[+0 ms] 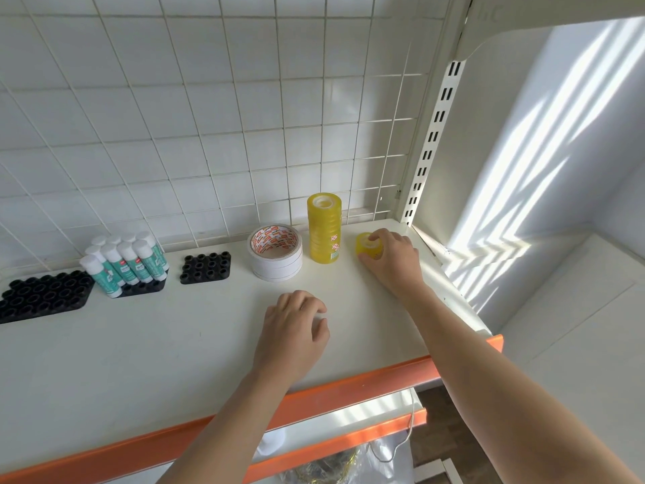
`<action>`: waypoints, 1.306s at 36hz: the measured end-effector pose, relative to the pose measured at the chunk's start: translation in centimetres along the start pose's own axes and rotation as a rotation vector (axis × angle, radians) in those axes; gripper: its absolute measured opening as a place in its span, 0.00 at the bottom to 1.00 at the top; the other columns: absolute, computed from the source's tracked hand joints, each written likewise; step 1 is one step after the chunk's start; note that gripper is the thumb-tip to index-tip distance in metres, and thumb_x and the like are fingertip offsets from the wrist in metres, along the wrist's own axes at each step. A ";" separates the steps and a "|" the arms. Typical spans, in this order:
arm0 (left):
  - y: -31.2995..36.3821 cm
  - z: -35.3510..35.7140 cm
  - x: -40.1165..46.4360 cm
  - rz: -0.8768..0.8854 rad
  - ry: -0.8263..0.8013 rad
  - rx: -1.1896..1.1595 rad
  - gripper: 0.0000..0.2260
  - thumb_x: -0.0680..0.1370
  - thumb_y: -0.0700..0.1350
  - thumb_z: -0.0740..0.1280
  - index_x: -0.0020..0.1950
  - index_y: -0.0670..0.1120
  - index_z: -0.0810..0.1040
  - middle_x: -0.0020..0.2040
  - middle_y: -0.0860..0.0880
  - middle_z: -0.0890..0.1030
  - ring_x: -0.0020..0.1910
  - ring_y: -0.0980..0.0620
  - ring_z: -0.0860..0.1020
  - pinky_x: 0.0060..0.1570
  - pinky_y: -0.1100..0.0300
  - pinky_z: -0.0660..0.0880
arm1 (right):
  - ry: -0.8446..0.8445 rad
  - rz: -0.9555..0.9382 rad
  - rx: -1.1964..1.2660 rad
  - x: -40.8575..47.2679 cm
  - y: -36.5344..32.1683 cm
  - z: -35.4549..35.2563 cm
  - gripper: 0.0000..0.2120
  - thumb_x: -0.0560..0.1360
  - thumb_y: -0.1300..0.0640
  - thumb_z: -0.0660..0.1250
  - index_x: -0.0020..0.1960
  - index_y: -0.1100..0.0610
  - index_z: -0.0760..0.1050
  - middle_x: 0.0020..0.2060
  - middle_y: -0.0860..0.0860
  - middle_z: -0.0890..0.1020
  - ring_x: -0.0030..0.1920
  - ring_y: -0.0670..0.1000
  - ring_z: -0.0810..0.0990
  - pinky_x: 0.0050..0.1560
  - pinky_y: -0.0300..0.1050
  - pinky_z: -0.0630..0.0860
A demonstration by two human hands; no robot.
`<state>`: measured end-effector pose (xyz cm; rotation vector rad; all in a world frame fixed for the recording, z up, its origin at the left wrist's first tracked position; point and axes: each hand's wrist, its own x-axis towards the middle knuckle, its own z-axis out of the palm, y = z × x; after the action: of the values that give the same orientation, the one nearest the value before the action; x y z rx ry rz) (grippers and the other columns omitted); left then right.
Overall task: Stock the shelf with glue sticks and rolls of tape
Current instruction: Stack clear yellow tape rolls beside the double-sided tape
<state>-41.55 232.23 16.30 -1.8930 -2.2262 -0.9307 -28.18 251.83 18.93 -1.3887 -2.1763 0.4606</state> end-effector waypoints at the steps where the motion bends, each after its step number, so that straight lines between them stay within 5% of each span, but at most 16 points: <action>1: 0.0 0.0 0.0 0.001 0.003 0.003 0.10 0.71 0.51 0.57 0.44 0.51 0.77 0.45 0.56 0.76 0.47 0.50 0.74 0.44 0.53 0.73 | 0.013 0.007 0.003 -0.1 0.0 0.0 0.17 0.72 0.48 0.70 0.58 0.53 0.73 0.56 0.50 0.78 0.60 0.55 0.71 0.57 0.49 0.65; 14: 0.1 -0.1 0.1 -0.009 -0.023 -0.003 0.10 0.71 0.51 0.57 0.45 0.51 0.77 0.45 0.56 0.76 0.48 0.50 0.75 0.44 0.53 0.73 | 0.044 0.057 -0.063 -0.6 -0.3 -0.1 0.18 0.74 0.47 0.68 0.59 0.53 0.70 0.46 0.48 0.83 0.58 0.55 0.72 0.52 0.50 0.65; 26: 0.3 -0.5 0.2 -0.013 -0.055 0.006 0.11 0.71 0.51 0.57 0.44 0.51 0.77 0.45 0.55 0.76 0.47 0.50 0.75 0.44 0.54 0.72 | -0.071 0.036 -0.092 -5.8 -1.2 -2.1 0.21 0.77 0.49 0.65 0.68 0.54 0.69 0.65 0.54 0.72 0.65 0.58 0.70 0.62 0.50 0.67; 34: 1.0 -1.9 0.1 -0.022 -0.135 0.032 0.11 0.72 0.49 0.59 0.47 0.48 0.79 0.46 0.52 0.79 0.47 0.45 0.78 0.44 0.52 0.73 | -0.095 -0.025 -0.075 -12.2 -2.0 -3.1 0.19 0.78 0.50 0.65 0.67 0.54 0.72 0.64 0.53 0.74 0.65 0.58 0.70 0.62 0.50 0.68; 39: 1.8 -4.3 -0.1 0.041 -0.415 0.140 0.14 0.78 0.46 0.61 0.63 0.46 0.75 0.62 0.49 0.74 0.63 0.46 0.70 0.60 0.54 0.67 | -0.131 -0.068 -0.066 -14.2 -3.0 -4.1 0.20 0.78 0.49 0.63 0.69 0.53 0.71 0.65 0.53 0.73 0.66 0.57 0.69 0.64 0.50 0.68; 47: 2.8 -10.8 -1.7 0.005 -0.459 0.203 0.11 0.80 0.49 0.59 0.59 0.48 0.75 0.59 0.49 0.74 0.62 0.48 0.71 0.57 0.54 0.70 | -0.108 -0.107 -0.090 -16.8 -6.8 -6.3 0.22 0.79 0.47 0.62 0.71 0.51 0.68 0.68 0.52 0.72 0.68 0.56 0.69 0.65 0.51 0.68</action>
<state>-42.00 225.64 25.46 -2.1788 -2.4278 -0.2648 -23.66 233.83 23.71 -1.3126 -2.3719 0.4112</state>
